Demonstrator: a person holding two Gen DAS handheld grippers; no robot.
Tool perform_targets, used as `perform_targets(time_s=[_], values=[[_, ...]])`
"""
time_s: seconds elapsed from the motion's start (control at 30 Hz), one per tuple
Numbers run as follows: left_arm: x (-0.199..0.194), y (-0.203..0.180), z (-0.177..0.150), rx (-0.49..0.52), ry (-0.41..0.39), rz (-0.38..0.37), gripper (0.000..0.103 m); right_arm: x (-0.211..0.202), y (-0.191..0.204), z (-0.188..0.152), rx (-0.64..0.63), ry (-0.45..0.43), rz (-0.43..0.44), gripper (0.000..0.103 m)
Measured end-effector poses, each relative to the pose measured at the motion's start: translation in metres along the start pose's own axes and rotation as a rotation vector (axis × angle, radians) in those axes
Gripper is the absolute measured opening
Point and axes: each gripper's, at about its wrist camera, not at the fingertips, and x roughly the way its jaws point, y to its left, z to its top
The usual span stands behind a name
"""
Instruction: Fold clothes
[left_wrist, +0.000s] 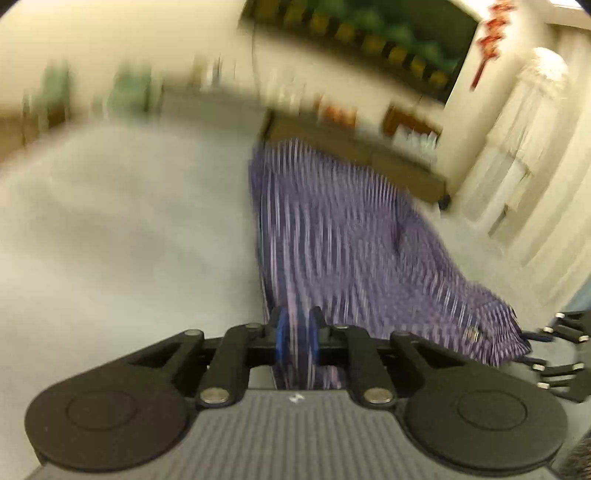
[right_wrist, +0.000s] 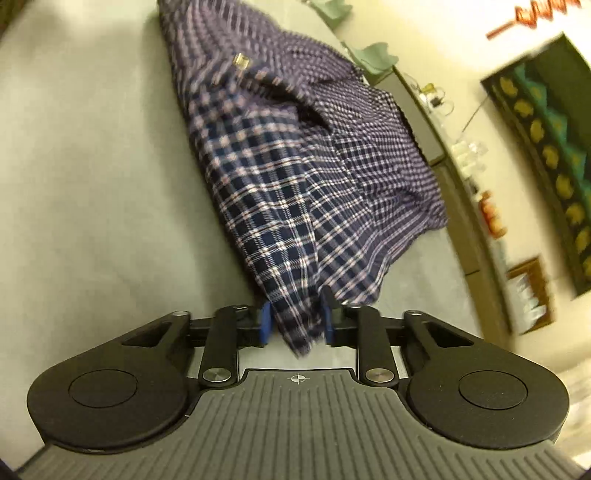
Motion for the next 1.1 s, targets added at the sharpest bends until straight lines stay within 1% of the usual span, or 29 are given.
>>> perform_targets(time_s=[0.07, 0.13, 0.17, 0.2, 0.23, 0.27, 0.3, 0.33, 0.37, 0.4, 0.43, 0.47, 0.53, 0.57, 0.6, 0.63, 0.7, 0.73, 0.77, 0.8, 0.83, 0.87, 0.9, 0.93, 0.97, 1.0, 1.03, 1.07, 1.1], values=[[-0.004, -0.01, 0.003, 0.04, -0.029, -0.023, 0.015, -0.026, -0.019, -0.003, 0.136, -0.08, 0.027, 0.03], [-0.007, -0.019, 0.007, 0.081, -0.058, -0.047, 0.019, -0.043, -0.036, -0.004, 0.273, -0.191, 0.039, 0.039], [-0.009, -0.024, 0.008, 0.101, -0.073, -0.058, 0.02, -0.044, -0.044, -0.002, 0.351, -0.241, 0.053, 0.041], [0.001, -0.028, 0.008, 0.119, -0.053, -0.06, 0.02, -0.035, -0.045, 0.002, 0.408, -0.253, 0.062, 0.045], [0.021, -0.031, 0.004, 0.149, -0.008, -0.033, 0.02, -0.025, -0.045, 0.005, 0.458, -0.256, 0.069, 0.045], [0.04, -0.032, 0.001, 0.175, 0.028, 0.024, 0.02, -0.014, -0.045, 0.009, 0.509, -0.259, 0.076, 0.045], [0.057, -0.031, -0.001, 0.184, 0.059, 0.094, 0.018, 0.003, -0.043, 0.012, 0.542, -0.237, 0.076, 0.045], [0.069, -0.028, 0.0, 0.181, 0.074, 0.145, 0.012, 0.021, -0.041, 0.015, 0.57, -0.208, 0.074, 0.045], [0.076, -0.022, 0.002, 0.167, 0.074, 0.18, 0.005, 0.041, -0.041, 0.015, 0.594, -0.158, 0.069, 0.045], [0.081, -0.019, 0.005, 0.155, 0.073, 0.226, 0.004, 0.061, -0.041, 0.013, 0.615, -0.102, 0.062, 0.044], [0.084, -0.014, 0.009, 0.136, 0.072, 0.284, 0.004, 0.071, -0.046, 0.007, 0.663, -0.105, 0.048, 0.054], [0.085, -0.008, 0.013, 0.106, 0.07, 0.329, 0.004, 0.078, -0.058, 0.003, 0.741, -0.08, 0.043, 0.062], [0.082, -0.004, 0.014, 0.091, 0.058, 0.369, 0.004, 0.08, -0.078, -0.001, 0.856, -0.019, 0.014, 0.059], [0.079, -0.006, 0.013, 0.111, 0.049, 0.388, 0.004, 0.079, -0.083, -0.002, 0.869, 0.004, 0.001, 0.059], [0.076, -0.013, 0.012, 0.151, 0.034, 0.401, 0.008, 0.078, -0.085, -0.001, 0.856, 0.012, -0.001, 0.058], [0.071, -0.021, 0.012, 0.188, 0.016, 0.391, 0.017, 0.076, -0.087, -0.001, 0.847, 0.008, -0.004, 0.057], [0.063, -0.036, 0.018, 0.257, 0.011, 0.336, 0.022, 0.066, -0.093, -0.001, 0.861, -0.035, -0.002, 0.056], [0.062, -0.042, 0.023, 0.302, 0.015, 0.33, 0.027, 0.061, -0.096, -0.001, 0.87, -0.065, 0.006, 0.06], [0.063, -0.045, 0.03, 0.357, 0.021, 0.345, 0.032, 0.057, -0.1, -0.002, 0.87, -0.095, 0.02, 0.063], [0.064, -0.049, 0.036, 0.411, 0.027, 0.36, 0.047, 0.057, -0.103, -0.002, 0.859, -0.108, 0.028, 0.068], [0.069, -0.047, 0.043, 0.454, 0.046, 0.372, 0.061, 0.058, -0.105, -0.004, 0.847, -0.115, 0.035, 0.07], [0.078, -0.04, 0.049, 0.469, 0.082, 0.372, 0.063, 0.062, -0.108, -0.005, 0.841, -0.107, 0.034, 0.07], [0.088, -0.034, 0.053, 0.469, 0.124, 0.364, 0.063, 0.067, -0.11, -0.007, 0.837, -0.094, 0.032, 0.07], [0.097, -0.028, 0.055, 0.464, 0.147, 0.357, 0.063, 0.074, -0.111, -0.008, 0.843, -0.084, 0.041, 0.07], [0.105, -0.023, 0.055, 0.453, 0.155, 0.351, 0.063, 0.084, -0.114, -0.009, 0.855, -0.072, 0.059, 0.069], [0.113, -0.018, 0.055, 0.443, 0.162, 0.344, 0.063, 0.092, -0.116, -0.009, 0.868, -0.063, 0.08, 0.062], [0.119, -0.016, 0.053, 0.442, 0.169, 0.332, 0.059, 0.098, -0.119, -0.009, 0.879, -0.054, 0.102, 0.051], [0.124, -0.019, 0.05, 0.457, 0.167, 0.326, 0.052, 0.102, -0.12, -0.008, 0.878, -0.056, 0.117, 0.045], [0.127, -0.024, 0.047, 0.481, 0.155, 0.334, 0.038, 0.104, -0.121, -0.006, 0.874, -0.06, 0.13, 0.027]])
